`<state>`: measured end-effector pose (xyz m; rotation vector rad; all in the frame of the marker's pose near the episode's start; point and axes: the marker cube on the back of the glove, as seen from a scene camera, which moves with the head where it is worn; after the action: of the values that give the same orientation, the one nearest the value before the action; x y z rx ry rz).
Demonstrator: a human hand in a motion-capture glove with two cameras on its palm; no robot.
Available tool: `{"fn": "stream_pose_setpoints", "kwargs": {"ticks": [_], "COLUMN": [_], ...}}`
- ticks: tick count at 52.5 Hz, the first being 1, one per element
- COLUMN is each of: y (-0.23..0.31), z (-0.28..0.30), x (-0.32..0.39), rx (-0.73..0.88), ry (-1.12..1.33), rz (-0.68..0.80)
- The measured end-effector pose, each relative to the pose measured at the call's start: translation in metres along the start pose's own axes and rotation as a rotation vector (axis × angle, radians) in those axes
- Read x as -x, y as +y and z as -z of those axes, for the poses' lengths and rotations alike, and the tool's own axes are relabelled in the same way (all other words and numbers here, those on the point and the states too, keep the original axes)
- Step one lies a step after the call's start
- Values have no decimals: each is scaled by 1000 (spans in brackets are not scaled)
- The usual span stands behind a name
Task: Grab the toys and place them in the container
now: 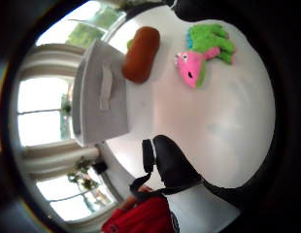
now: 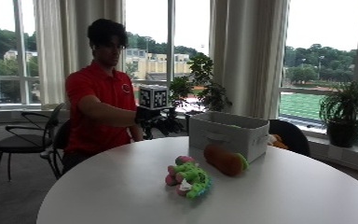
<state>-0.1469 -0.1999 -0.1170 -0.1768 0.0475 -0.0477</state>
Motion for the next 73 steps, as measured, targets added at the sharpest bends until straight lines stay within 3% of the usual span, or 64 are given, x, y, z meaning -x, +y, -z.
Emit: {"fn": "stream_pose_setpoints", "kwargs": {"ticks": [14, 38, 47, 73], "y": [-54, -150, -167, -180], "z": [-11, -10, -37, -99], "x": [-5, -20, -28, -22], "rx": [-14, 22, 59, 259], "ry": [-136, -44, -43, 84], "rz": [-55, -116, -196, -200]}}
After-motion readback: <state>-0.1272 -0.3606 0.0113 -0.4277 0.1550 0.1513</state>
